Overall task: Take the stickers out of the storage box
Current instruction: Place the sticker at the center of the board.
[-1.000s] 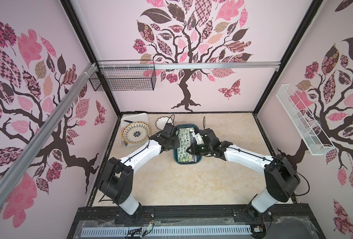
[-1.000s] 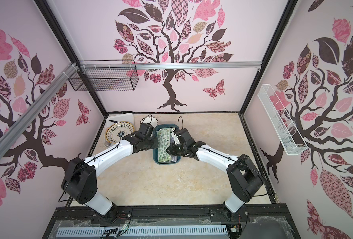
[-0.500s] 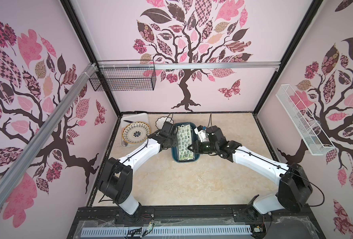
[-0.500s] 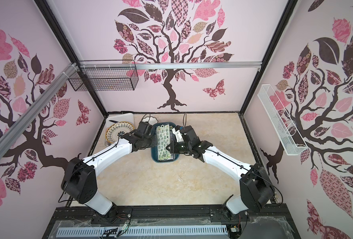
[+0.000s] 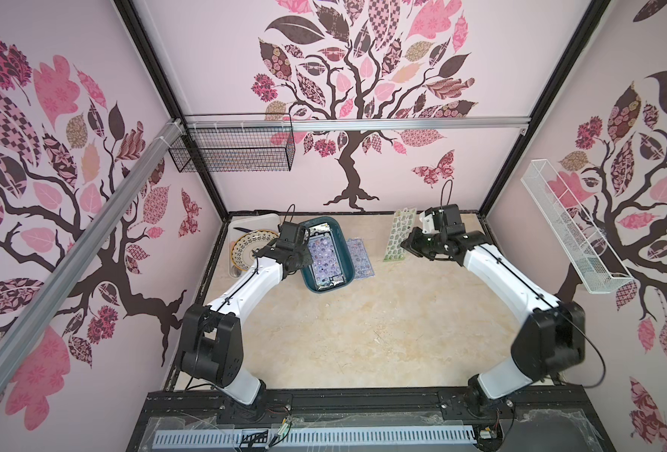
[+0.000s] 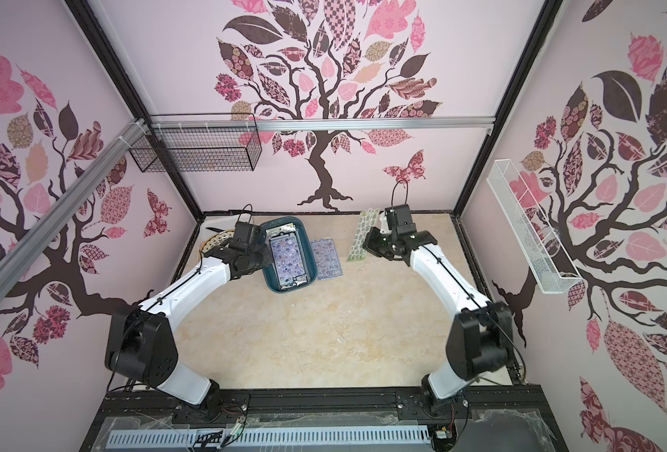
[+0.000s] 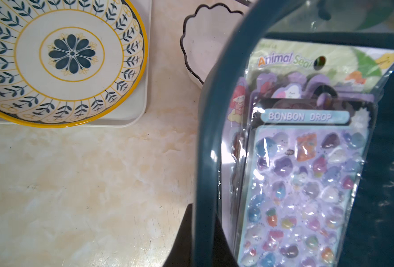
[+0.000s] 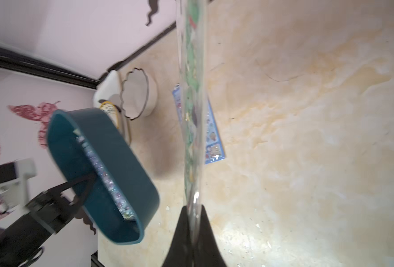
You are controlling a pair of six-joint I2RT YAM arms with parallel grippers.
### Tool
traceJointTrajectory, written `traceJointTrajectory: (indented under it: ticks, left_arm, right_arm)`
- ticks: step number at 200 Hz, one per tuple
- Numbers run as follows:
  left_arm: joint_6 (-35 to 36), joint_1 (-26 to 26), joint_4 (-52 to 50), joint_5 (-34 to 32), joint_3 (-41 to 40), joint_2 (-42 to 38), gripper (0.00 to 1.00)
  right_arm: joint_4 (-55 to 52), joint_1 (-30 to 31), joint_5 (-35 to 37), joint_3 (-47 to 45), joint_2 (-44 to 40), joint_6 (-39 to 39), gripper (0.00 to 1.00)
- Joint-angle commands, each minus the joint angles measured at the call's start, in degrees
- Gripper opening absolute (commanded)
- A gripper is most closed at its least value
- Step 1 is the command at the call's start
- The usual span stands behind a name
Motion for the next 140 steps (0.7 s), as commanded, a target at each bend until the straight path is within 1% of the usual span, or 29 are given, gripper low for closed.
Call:
traceJointTrajectory:
  ticks: [1,22,58,103,140]
  left_arm:
    - [-1.24,0.35,2.18,-0.89,-0.03,-2.52,0.00]
    - [-1.45,0.36,2.10,-0.17,0.05,-2.52,0.00]
    - [-1.65,0.49,2.38,0.33,-0.04,-2.66,0.00]
    - [-2.14,0.90,2.49,1.81,0.05,-2.18,0.00]
    - [-2.08,1.06,2.65,2.21,0.05,-1.93,0.00]
  right_arm:
    - [-11.31,0.04,1.42,8.04,12.66,-5.68,0.00]
    - [-13.53,-0.73,2.42,13.82,20.49,-7.34,0.00]
    - [-13.00,-1.51,5.96,18.02,25.39,-10.09,0.00]
    - [-15.63,-1.97,4.22,25.49,31.89,-13.74,0.00]
    - [-20.02,-2.06,3.27,32.45,38.36,-16.23,0.00]
